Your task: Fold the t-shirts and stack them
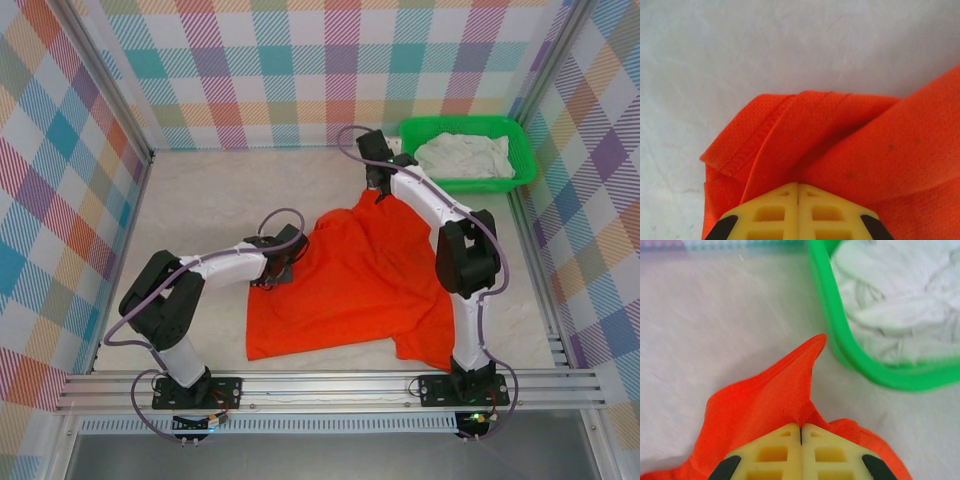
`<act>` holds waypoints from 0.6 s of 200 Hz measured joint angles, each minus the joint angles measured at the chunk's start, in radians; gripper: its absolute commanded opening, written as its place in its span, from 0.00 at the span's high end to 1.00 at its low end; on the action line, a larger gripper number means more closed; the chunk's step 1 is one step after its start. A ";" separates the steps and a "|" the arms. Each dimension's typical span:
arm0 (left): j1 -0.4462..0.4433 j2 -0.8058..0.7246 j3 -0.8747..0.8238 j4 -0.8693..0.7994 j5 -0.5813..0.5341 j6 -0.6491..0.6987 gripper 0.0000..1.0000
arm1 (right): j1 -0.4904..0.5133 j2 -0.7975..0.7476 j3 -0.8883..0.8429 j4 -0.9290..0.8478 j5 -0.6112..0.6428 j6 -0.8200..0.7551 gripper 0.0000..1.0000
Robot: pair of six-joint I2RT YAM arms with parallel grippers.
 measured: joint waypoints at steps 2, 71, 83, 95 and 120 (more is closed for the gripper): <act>-0.001 -0.003 -0.006 -0.001 -0.003 -0.004 1.00 | 0.000 0.005 0.009 0.002 -0.001 -0.002 1.00; -0.005 -0.026 -0.094 -0.004 -0.075 -0.083 1.00 | -0.006 0.243 0.295 -0.054 0.018 -0.036 1.00; -0.005 -0.026 -0.093 -0.007 -0.079 -0.088 1.00 | -0.007 0.272 0.322 -0.081 0.023 -0.032 0.94; -0.005 -0.026 -0.089 -0.014 -0.079 -0.088 1.00 | -0.009 0.286 0.330 -0.105 0.027 -0.024 0.75; -0.005 -0.031 -0.066 -0.066 -0.077 -0.083 1.00 | -0.013 0.277 0.310 -0.127 0.023 -0.014 0.52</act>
